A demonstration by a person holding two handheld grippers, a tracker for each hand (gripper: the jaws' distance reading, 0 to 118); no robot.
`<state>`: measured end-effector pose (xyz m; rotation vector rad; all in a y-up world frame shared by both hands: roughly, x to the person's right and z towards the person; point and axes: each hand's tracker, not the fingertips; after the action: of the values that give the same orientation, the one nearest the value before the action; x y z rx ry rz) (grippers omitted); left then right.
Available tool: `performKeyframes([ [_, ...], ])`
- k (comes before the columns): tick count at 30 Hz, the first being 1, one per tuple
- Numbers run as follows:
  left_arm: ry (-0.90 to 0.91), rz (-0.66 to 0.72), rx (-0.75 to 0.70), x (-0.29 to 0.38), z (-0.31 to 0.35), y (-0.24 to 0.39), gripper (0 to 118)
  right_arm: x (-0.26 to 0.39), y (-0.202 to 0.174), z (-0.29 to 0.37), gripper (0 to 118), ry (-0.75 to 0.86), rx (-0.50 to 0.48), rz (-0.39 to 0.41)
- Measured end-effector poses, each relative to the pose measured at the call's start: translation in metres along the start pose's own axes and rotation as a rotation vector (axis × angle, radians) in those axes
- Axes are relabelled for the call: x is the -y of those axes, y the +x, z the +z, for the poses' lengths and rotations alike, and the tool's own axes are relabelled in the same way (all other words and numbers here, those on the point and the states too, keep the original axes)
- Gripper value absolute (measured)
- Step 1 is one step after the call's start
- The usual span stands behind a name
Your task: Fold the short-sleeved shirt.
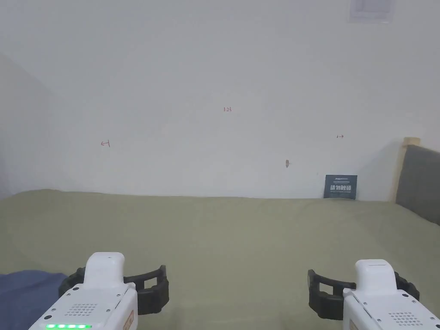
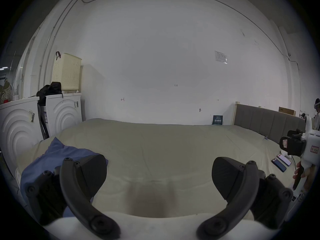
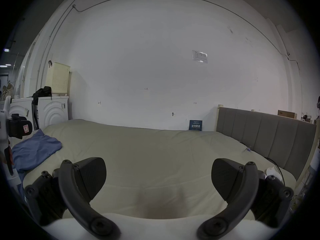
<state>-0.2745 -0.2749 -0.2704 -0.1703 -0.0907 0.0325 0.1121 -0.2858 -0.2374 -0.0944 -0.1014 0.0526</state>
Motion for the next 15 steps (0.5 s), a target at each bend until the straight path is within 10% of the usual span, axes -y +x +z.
performKeyframes([
  [15,-0.009,-0.011,0.008,0.0008,-0.0004,0.0025,118,0.0011,0.002,-0.001,118,-0.004,0.012,0.0],
])
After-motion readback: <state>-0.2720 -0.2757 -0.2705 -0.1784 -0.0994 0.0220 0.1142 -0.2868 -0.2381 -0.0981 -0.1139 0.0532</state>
